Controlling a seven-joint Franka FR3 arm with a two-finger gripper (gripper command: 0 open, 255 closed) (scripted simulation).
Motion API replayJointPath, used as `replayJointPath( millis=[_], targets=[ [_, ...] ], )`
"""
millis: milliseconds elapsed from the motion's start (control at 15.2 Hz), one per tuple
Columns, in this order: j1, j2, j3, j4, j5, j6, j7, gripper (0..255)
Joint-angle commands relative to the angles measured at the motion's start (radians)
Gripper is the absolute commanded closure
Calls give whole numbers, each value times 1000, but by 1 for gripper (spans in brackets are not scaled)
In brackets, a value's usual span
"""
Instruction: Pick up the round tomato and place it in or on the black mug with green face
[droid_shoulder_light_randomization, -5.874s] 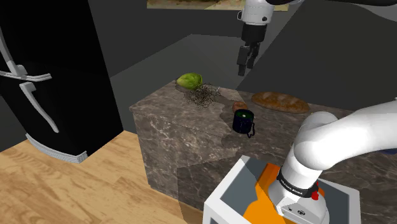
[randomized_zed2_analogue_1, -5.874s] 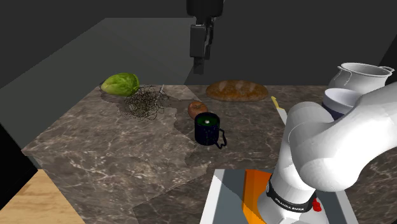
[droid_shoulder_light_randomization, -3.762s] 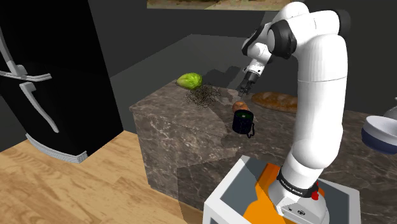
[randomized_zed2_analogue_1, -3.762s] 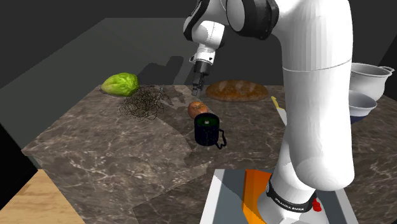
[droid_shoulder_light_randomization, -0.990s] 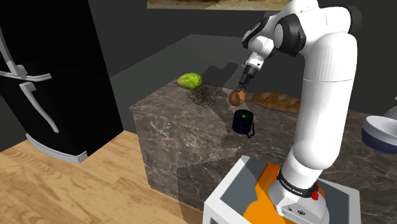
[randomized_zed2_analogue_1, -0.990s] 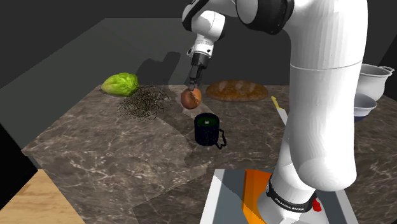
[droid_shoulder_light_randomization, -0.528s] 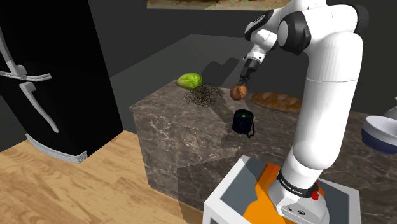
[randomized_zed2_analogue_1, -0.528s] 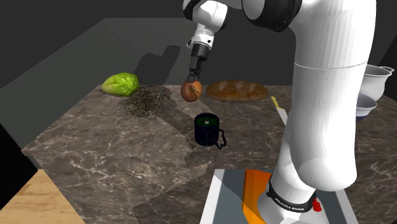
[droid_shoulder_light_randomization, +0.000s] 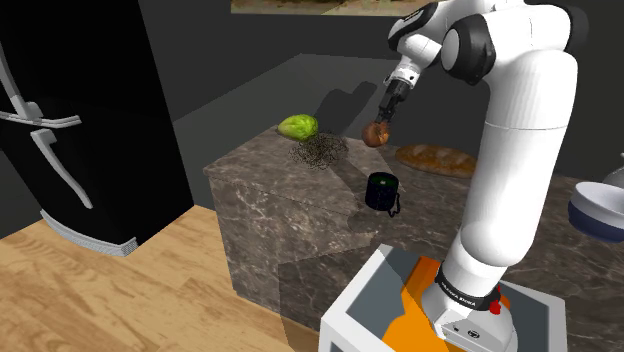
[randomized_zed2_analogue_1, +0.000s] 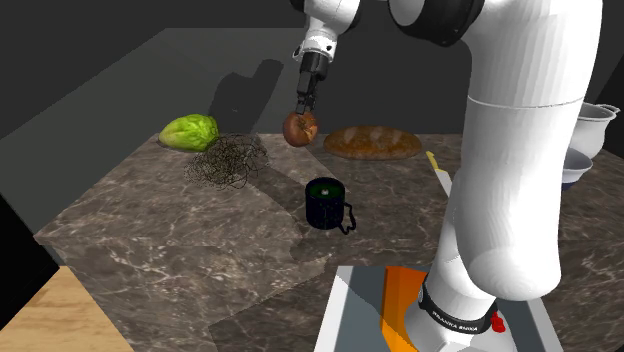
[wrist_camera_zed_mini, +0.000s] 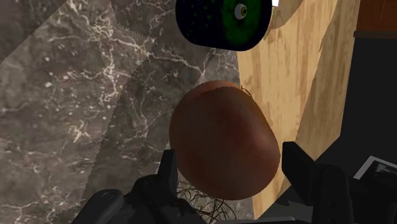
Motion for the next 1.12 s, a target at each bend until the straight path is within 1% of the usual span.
replayJointPath(
  millis=[0, 132, 198, 330, 462, 594, 858, 924, 1056],
  targets=[
    [-1, -6, -1, 16, -3, -17, 10, 255],
    [57, -133, 0, -89, -72, 40, 68, 255],
    [78, -199, 9, -139, -107, 66, 102, 255],
    [96, -327, 43, -233, -172, 112, 174, 255],
    [87, -442, 94, -320, -224, 146, 241, 255],
    [68, -545, 147, -400, -261, 168, 302, 255],
    [16, -726, 253, -544, -300, 189, 407, 255],
    [9, -749, 267, -562, -303, 189, 420, 255],
    [7, -745, 262, -585, -305, 212, 407, 255]
  ],
)
